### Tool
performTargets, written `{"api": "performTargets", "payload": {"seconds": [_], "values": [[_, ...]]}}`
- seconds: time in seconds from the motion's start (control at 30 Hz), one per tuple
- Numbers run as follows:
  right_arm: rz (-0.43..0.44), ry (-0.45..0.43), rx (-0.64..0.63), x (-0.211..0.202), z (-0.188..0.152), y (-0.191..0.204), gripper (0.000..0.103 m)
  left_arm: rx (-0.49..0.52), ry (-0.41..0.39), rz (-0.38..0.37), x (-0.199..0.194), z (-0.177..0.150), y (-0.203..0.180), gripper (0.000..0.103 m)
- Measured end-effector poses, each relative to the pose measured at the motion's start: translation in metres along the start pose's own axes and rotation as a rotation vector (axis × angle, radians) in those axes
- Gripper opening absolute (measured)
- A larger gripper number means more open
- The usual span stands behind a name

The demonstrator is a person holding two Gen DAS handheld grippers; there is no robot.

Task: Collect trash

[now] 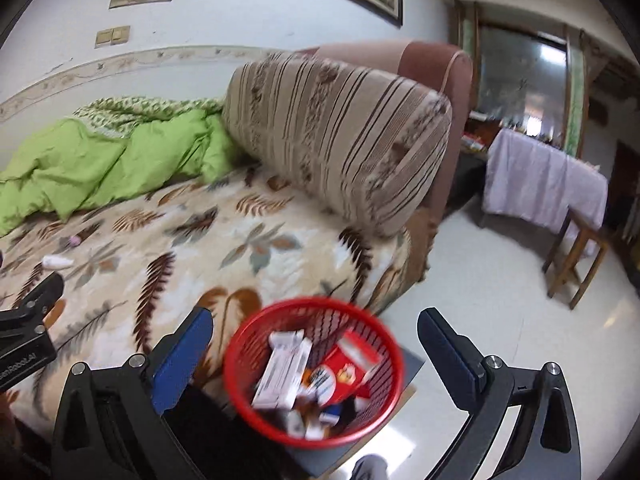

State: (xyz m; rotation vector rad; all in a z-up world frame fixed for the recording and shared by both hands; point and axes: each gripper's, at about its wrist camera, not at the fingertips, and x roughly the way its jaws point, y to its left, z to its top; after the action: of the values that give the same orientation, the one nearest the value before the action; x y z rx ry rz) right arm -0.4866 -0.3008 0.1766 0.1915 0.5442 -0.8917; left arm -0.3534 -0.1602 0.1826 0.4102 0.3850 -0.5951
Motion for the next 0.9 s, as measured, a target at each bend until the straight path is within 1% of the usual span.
{"api": "performTargets", "payload": {"seconds": [0.07,0.17,0.23,0.37,0.53,0.9], "values": [[0.013,0.000,0.017,-0.004,-0.004,-0.002,0.102,-0.001,-0.001,-0.015,-0.001,-0.005,-0.004,0.101],[0.017,-0.007,0.032,-0.007,-0.007,-0.004,0.102,-0.023,0.050,-0.084,0.005,-0.010,-0.010,0.101],[0.016,0.006,0.042,-0.004,-0.009,-0.006,0.102,-0.031,0.068,-0.108,0.008,-0.012,-0.012,0.101],[-0.002,0.049,0.070,0.003,-0.013,-0.013,0.102,-0.040,0.076,-0.106,0.011,-0.013,-0.013,0.101],[-0.006,0.070,0.077,0.006,-0.014,-0.016,0.102,-0.059,0.110,-0.111,0.019,-0.015,-0.012,0.101],[-0.003,0.084,0.072,0.010,-0.014,-0.014,0.102,-0.064,0.120,-0.109,0.022,-0.016,-0.011,0.101]]}}
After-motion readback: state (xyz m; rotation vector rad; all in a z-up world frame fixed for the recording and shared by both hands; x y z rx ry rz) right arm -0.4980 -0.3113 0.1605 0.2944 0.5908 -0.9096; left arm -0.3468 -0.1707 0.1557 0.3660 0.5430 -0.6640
